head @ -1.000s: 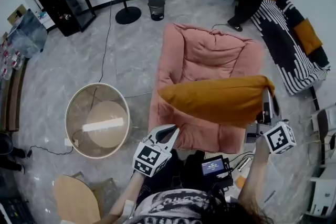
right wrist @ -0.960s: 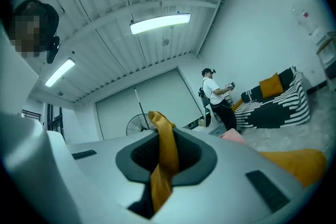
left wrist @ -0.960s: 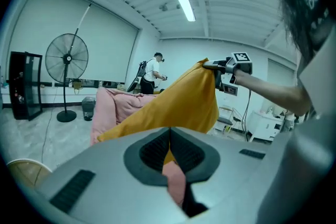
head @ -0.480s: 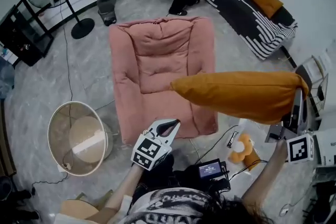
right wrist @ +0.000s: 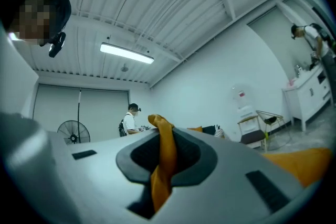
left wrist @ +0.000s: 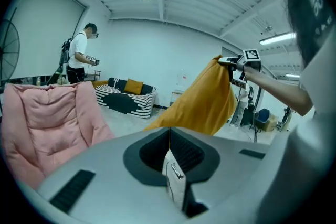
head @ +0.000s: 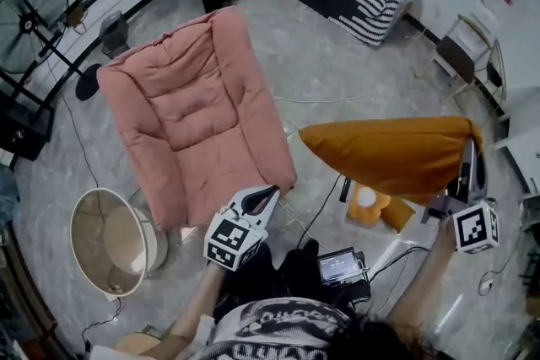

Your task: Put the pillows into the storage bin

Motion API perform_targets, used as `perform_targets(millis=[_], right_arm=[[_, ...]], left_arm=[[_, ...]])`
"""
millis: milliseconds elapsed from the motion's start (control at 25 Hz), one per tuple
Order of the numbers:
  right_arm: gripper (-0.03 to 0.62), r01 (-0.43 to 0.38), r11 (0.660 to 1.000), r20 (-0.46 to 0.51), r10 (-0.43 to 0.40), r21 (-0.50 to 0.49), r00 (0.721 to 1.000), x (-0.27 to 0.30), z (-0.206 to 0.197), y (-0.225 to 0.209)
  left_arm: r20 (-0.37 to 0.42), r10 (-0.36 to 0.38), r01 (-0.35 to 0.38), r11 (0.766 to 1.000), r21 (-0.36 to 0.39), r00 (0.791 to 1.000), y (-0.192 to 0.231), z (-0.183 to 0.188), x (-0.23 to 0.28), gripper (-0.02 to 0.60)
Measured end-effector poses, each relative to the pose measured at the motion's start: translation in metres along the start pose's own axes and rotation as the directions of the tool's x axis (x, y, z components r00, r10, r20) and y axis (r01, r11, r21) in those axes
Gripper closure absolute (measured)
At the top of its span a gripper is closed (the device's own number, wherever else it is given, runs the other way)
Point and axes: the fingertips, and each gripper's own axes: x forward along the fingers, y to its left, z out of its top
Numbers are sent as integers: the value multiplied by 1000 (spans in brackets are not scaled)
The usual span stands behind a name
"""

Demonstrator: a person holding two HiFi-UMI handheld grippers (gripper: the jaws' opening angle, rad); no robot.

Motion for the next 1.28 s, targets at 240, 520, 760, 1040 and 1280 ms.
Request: perform_targets(millis=[240, 520, 760, 1040, 1280], right_arm=[[566, 145, 988, -90, -140, 46, 986, -54, -31, -157], [568, 310, 951, -208, -303, 3, 930, -78, -92, -300], [568, 395, 905, -304, -426, -160, 852, -90, -130, -410], [565, 423, 851, -431, -522, -310, 736, -104, -214, -473], [557, 417, 874, -783, -436, -250, 444, -190, -409, -446]], left_arm=[[-77, -67, 69, 997, 35, 995, -100, -6, 76, 569], [-201, -239, 270, 952, 145, 950, -193, -12, 147, 569], [-258, -354, 405, 896, 183, 899, -253, -12, 206, 569], [-329, -426, 492, 859, 146, 842, -290, -30, 241, 569], [-396, -430, 511, 851, 121, 811, -291, -61, 245, 569]])
